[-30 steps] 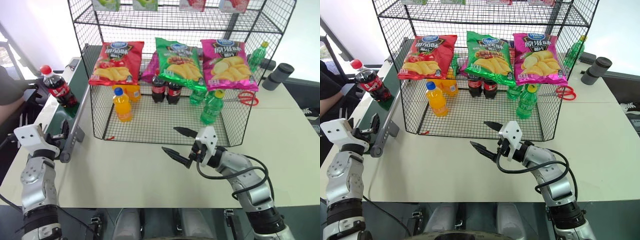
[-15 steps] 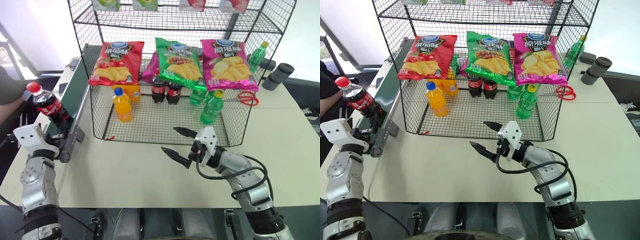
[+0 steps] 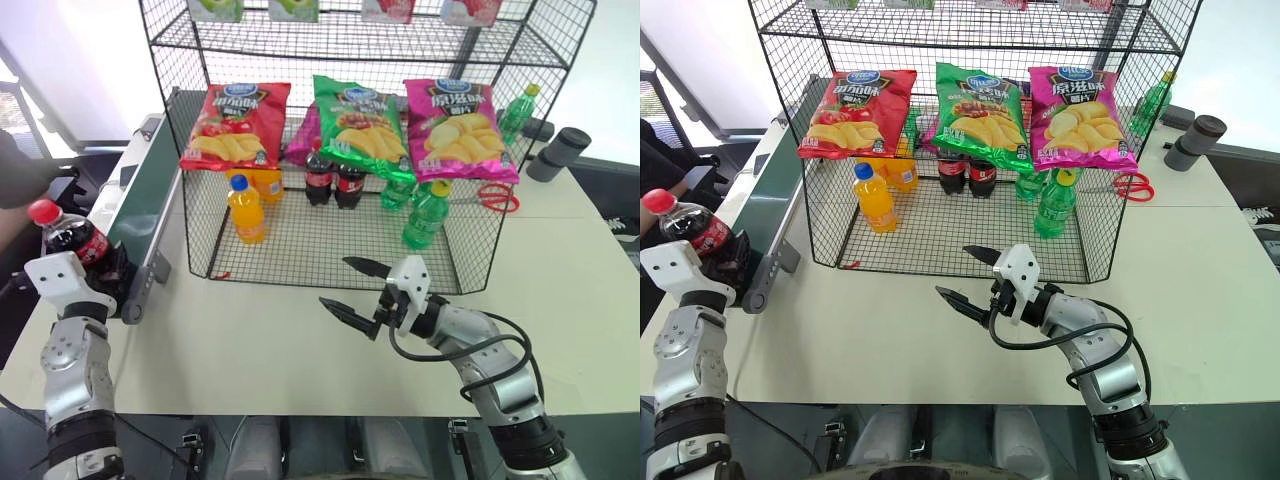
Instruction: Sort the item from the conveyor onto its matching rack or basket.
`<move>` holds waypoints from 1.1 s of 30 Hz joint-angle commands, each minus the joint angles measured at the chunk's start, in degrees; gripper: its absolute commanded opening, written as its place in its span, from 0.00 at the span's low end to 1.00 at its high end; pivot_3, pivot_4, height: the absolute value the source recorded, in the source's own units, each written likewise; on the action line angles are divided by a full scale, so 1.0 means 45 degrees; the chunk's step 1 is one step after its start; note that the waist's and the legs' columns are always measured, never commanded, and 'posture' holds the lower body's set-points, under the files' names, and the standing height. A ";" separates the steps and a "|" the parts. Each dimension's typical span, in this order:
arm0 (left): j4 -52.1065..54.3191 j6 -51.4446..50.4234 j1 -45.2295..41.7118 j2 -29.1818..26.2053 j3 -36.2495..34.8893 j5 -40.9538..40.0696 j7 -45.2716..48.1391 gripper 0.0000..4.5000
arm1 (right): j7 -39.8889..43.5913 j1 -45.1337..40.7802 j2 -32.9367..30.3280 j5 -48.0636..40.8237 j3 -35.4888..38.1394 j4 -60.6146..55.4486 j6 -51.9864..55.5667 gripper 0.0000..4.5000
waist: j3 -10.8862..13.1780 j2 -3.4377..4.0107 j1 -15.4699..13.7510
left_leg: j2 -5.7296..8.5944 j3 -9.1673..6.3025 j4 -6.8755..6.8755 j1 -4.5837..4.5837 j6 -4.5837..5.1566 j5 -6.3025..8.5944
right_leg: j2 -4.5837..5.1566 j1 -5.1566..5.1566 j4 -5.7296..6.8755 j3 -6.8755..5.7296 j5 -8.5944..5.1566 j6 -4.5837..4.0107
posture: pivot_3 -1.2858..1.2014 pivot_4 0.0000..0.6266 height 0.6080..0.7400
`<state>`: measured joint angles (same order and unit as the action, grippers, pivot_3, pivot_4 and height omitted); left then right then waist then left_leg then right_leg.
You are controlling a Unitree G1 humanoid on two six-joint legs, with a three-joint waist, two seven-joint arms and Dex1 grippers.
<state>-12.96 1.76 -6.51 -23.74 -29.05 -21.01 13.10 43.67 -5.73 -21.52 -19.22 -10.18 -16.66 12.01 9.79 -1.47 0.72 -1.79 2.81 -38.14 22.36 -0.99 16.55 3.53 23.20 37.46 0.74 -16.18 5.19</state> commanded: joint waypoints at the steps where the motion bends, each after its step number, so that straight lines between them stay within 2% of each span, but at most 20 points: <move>1: 0.0872 0.0169 0.0105 -0.0745 -0.0603 -0.0334 0.0479 0.66 | 0.0017 -0.0045 0.0005 -0.0046 0.0067 -0.0388 -0.0199 1.00 | 0.0004 -0.0013 0.0015 | 0.0000 0.0000 0.0000 0.0000 0.0000 0.0000 | 0.0000 0.0000 0.0000 0.0000 0.0000 0.0000 | 0.52 0.24 1.00; 5: 0.2246 -0.1032 0.0264 -0.1958 -0.1011 -0.1939 0.2183 0.66 | 0.0068 -0.0105 -0.0053 -0.0122 0.0133 -0.0361 -0.0170 1.00 | 0.0008 -0.0056 0.0049 | -0.0007 -0.0007 0.0004 0.0017 -0.0001 0.0001 | -0.0002 0.0023 -0.0001 -0.0003 -0.0001 -0.0003 | 0.52 0.24 1.00; 11: 0.4777 -0.3261 0.0745 -0.3386 -0.0631 -0.4021 0.4696 0.66 | 0.0377 -0.0372 -0.0076 -0.0535 0.0238 -0.0289 0.0075 1.00 | 0.0012 -0.0071 0.0060 | 0.0003 -0.0014 0.0008 0.0025 -0.0010 0.0004 | 0.0037 0.0010 -0.0041 -0.0004 -0.0003 -0.0014 | 0.52 0.24 1.00; 15: 0.6430 -0.4971 0.1194 -0.4105 0.0542 -0.4895 0.6170 0.66 | 0.0746 -0.0548 -0.0187 -0.1771 0.0493 -0.0865 0.1115 1.00 | 0.0020 -0.0057 0.0095 | 0.0001 -0.0014 0.0044 0.0026 -0.0012 0.0005 | 0.0039 0.0018 -0.0064 -0.0004 -0.0022 -0.0049 | 0.52 0.24 1.00; 18: 0.7146 -0.5299 0.1082 -0.4198 0.1977 -0.4368 0.6794 0.66 | 0.0792 -0.0730 -0.0297 -0.2190 0.0628 -0.1120 0.1604 1.00 | 0.0026 -0.0047 0.0082 | 0.0001 -0.0014 0.0053 0.0026 -0.0013 0.0004 | 0.0039 0.0024 -0.0063 -0.0004 -0.0022 -0.0050 | 0.52 0.24 1.00; 22: 0.7497 -0.4978 0.0133 -0.3333 0.4806 -0.3350 0.7496 0.66 | 0.0645 -0.1112 -0.0230 -0.2720 0.0687 -0.1666 0.2195 1.00 | 0.0029 -0.0042 0.0042 | 0.0003 -0.0013 0.0053 0.0026 -0.0012 0.0003 | 0.0038 0.0024 -0.0061 -0.0004 -0.0024 -0.0053 | 0.52 0.24 1.00; 25: 0.7012 -0.4411 -0.0482 -0.2673 0.6317 -0.2393 0.8096 0.66 | 0.0399 -0.1333 -0.0166 -0.2861 0.0601 -0.1995 0.2569 1.00 | 0.0028 -0.0044 0.0034 | 0.0009 -0.0008 0.0049 0.0030 -0.0010 0.0002 | 0.0038 0.0022 -0.0064 -0.0003 -0.0021 -0.0049 | 0.52 0.24 1.00; 33: 0.5621 -0.3158 -0.2551 -0.1223 0.8800 -0.1031 1.0004 0.66 | -0.0588 -0.1684 0.0418 -0.2802 0.0251 -0.2387 0.3138 1.00 | 0.0030 -0.0041 0.0007 | 0.0006 -0.0002 0.0032 0.0039 -0.0003 -0.0002 | 0.0002 0.0036 -0.0045 -0.0002 -0.0002 -0.0013 | 0.52 0.24 1.00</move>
<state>11.41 -15.12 -16.27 -29.96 10.13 -25.77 56.39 41.75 -12.74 -20.18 -31.00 -9.24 -24.82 26.00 9.92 -1.65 0.75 -1.75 2.81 -38.02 22.54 -1.00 16.54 3.52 23.34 37.26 0.73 -16.19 5.14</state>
